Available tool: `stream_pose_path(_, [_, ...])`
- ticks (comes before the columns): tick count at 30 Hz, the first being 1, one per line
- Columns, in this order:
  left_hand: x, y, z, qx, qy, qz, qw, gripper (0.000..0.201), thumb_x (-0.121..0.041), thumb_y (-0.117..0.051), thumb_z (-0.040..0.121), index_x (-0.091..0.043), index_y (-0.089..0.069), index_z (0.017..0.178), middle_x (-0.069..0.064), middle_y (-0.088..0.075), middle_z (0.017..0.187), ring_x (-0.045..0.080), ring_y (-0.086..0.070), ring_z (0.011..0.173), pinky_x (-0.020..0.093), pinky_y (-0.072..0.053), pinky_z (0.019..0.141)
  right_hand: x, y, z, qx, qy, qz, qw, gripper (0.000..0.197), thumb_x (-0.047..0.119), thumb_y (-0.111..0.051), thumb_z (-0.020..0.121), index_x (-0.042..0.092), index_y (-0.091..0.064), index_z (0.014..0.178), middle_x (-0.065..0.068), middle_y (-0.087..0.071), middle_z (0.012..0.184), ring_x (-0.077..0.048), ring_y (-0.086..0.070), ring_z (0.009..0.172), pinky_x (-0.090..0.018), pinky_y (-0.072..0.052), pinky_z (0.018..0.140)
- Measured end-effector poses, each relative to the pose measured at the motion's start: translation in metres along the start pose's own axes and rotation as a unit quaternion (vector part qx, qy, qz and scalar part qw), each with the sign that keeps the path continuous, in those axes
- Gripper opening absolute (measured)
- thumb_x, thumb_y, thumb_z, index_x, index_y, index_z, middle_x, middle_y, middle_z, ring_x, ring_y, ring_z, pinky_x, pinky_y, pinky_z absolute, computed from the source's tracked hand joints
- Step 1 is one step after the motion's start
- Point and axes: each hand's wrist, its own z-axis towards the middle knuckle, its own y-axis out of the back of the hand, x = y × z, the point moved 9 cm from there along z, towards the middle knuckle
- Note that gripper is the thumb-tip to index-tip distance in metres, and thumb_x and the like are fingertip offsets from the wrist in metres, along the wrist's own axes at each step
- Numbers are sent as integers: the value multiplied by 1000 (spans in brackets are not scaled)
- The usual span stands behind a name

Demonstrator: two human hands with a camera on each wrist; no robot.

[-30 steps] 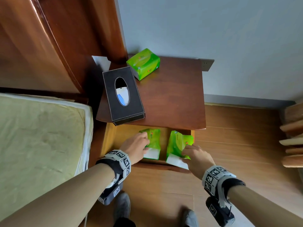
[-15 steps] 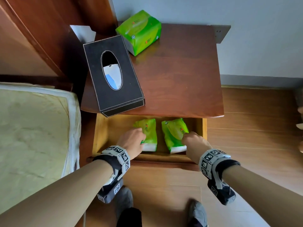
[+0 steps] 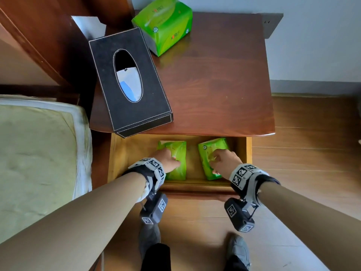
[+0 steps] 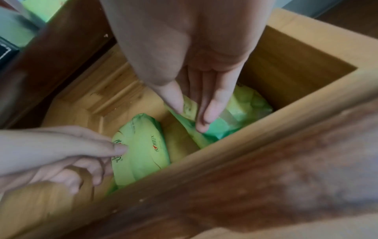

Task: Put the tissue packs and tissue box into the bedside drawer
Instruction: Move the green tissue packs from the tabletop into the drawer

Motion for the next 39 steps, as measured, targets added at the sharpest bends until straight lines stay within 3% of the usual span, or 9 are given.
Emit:
stream_pose_path(6, [-10, 9, 0, -77, -33, 22, 996, 25, -21, -60, 91, -10, -56, 70, 5, -57, 66, 24, -59, 66, 26, -34, 47, 11, 0, -14, -9, 66, -149, 987, 21, 26, -53, 95, 30, -68, 108, -8, -71, 107, -33, -66, 98, -39, -55, 82])
stream_pose_path(10, [-22, 22, -17, -141, -86, 76, 983, 20, -24, -55, 96, -16, -70, 108, 5, -72, 102, 28, -68, 91, 29, -44, 65, 9, -8, -26, 30, 85, -232, 968, 28, 12, -53, 96, 24, -69, 114, -7, -70, 104, -30, -68, 94, -36, -58, 77])
stream_pose_path(17, [-44, 38, -16, -215, -161, 30, 963, 22, -7, -57, 94, -19, -68, 80, -4, -68, 85, 25, -61, 72, 32, -48, 61, -4, -11, -31, 50, 66, -185, 979, 34, 19, -48, 95, 26, -66, 124, -6, -65, 125, -30, -61, 114, -39, -53, 91])
stream_pose_path(21, [-76, 31, -6, -210, -209, 19, 955, 38, 15, -48, 82, -15, -49, 59, 15, -61, 66, 38, -59, 63, 35, -46, 51, -14, -9, -31, 45, 62, -120, 990, 38, 25, -49, 92, 31, -62, 128, -1, -61, 136, -28, -58, 121, -41, -50, 99])
stream_pose_path(24, [-96, 24, -8, -207, -226, 40, 951, 41, 19, -48, 77, -13, -73, 82, 19, -71, 81, 39, -64, 73, 28, -37, 57, -19, -11, -34, 44, 72, -103, 991, 40, 23, -48, 92, 30, -60, 129, -2, -61, 136, -27, -58, 121, -39, -49, 98])
stream_pose_path(27, [-106, 17, -8, -190, -259, 21, 947, 48, 15, -46, 83, -15, -76, 105, 12, -75, 101, 34, -68, 90, 23, -41, 66, -22, -12, -36, 35, 85, -88, 992, 40, 22, -48, 92, 28, -61, 129, -1, -61, 136, -26, -59, 120, -37, -49, 96])
stream_pose_path(31, [-98, 28, -20, -206, -236, -34, 949, 41, -1, -49, 94, -16, -67, 127, 4, -69, 126, 23, -66, 107, 17, -42, 85, -21, -5, -38, 4, 91, -68, 994, 36, 20, -49, 91, 27, -64, 123, 0, -63, 130, -24, -60, 115, -38, -48, 95])
stream_pose_path(35, [-70, 38, -24, -252, -175, -68, 949, 46, 1, -53, 84, -14, -64, 126, 7, -67, 124, 28, -60, 115, 26, -43, 98, -21, 7, -36, -18, 89, -49, 995, 34, 16, -47, 91, 23, -64, 120, 0, -61, 131, -23, -57, 118, -36, -45, 96])
stream_pose_path(39, [-55, 14, -9, -119, -87, -122, 981, 61, -10, -55, 85, -29, -48, 143, 5, -54, 138, 27, -63, 104, 29, -50, 87, -24, 15, -32, -39, 96, -39, 994, 32, 17, -47, 90, 23, -65, 117, 0, -61, 129, -25, -60, 114, -36, -47, 93])
